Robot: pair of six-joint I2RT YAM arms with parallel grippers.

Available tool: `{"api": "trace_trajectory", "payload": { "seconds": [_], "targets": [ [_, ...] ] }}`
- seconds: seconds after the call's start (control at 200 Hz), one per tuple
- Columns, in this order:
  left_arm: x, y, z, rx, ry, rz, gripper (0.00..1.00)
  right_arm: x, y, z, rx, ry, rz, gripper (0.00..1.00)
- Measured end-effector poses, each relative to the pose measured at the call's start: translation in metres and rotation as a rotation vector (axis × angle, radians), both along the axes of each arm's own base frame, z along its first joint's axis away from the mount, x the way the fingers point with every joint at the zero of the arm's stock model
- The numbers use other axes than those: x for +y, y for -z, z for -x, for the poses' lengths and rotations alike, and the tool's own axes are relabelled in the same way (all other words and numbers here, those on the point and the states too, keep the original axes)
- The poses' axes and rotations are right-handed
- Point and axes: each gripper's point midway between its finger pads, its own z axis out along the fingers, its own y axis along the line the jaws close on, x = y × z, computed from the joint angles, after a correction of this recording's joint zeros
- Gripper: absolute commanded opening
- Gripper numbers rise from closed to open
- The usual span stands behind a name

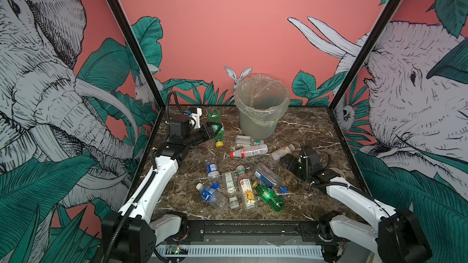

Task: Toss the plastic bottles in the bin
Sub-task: 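Lift the green bottle with the left gripper toward the bin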

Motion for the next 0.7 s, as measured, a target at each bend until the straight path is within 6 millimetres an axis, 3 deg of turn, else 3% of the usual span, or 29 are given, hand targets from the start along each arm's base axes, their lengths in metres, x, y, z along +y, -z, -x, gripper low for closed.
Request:
{"api": "trace_trajectory", "payload": {
  "seconds": [0.4, 0.58, 0.7],
  "targets": [
    [-0.011, 0.029, 0.006, -0.022, 0.043, 0.004, 0.49, -0.006, -0.007, -0.001, -0.023, 0.026, -0.001, 0.99],
    [-0.021, 0.023, 0.008, -0.050, 0.069, 0.001, 0.48, -0.010, -0.013, 0.000, -0.039, 0.039, 0.000, 0.99],
    [-0.033, 0.001, 0.001, -0.085, 0.093, -0.001, 0.49, -0.013, -0.013, 0.003, -0.043, 0.043, -0.002, 0.99]
  ]
}}
